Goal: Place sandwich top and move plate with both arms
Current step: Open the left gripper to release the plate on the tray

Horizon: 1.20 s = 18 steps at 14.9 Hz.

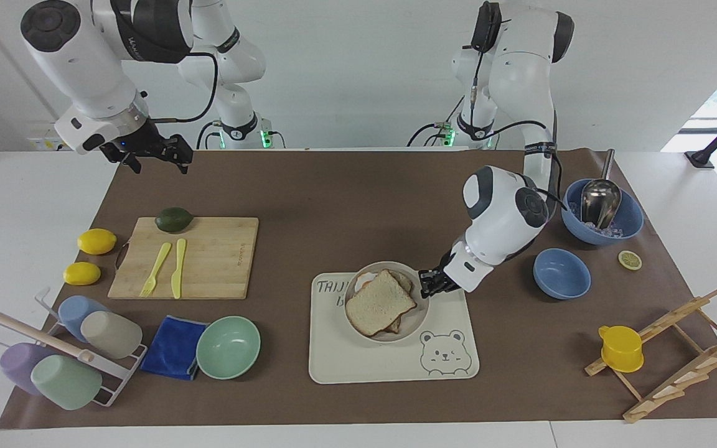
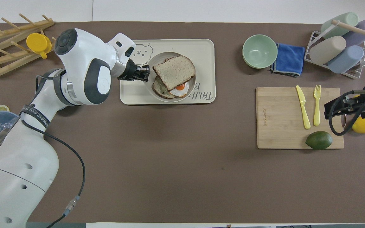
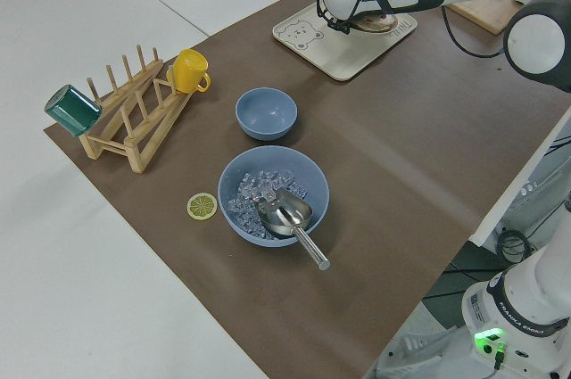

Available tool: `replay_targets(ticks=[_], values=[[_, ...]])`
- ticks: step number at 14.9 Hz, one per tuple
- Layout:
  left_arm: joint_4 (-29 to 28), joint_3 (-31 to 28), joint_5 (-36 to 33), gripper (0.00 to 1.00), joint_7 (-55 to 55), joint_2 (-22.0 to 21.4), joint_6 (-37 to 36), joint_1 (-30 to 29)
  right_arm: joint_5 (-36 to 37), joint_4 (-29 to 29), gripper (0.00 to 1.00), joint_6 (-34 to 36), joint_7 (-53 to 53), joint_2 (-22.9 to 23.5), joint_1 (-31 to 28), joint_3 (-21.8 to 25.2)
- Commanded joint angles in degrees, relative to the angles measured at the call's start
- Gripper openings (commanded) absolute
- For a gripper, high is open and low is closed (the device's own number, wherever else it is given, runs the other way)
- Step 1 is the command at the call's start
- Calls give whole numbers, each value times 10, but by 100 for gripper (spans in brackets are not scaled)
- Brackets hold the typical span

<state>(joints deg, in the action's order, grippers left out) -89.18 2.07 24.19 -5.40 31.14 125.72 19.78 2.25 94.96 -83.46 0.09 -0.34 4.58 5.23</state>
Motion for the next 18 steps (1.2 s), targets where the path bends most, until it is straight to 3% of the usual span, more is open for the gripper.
replay_targets(ticks=[1, 18], values=[[12, 2, 14, 0, 48, 14, 4, 1, -14, 16, 100, -10, 3, -14, -5, 0], [-27, -1, 12, 0, 62, 19, 89, -9, -14, 16, 100, -10, 3, -14, -5, 0]])
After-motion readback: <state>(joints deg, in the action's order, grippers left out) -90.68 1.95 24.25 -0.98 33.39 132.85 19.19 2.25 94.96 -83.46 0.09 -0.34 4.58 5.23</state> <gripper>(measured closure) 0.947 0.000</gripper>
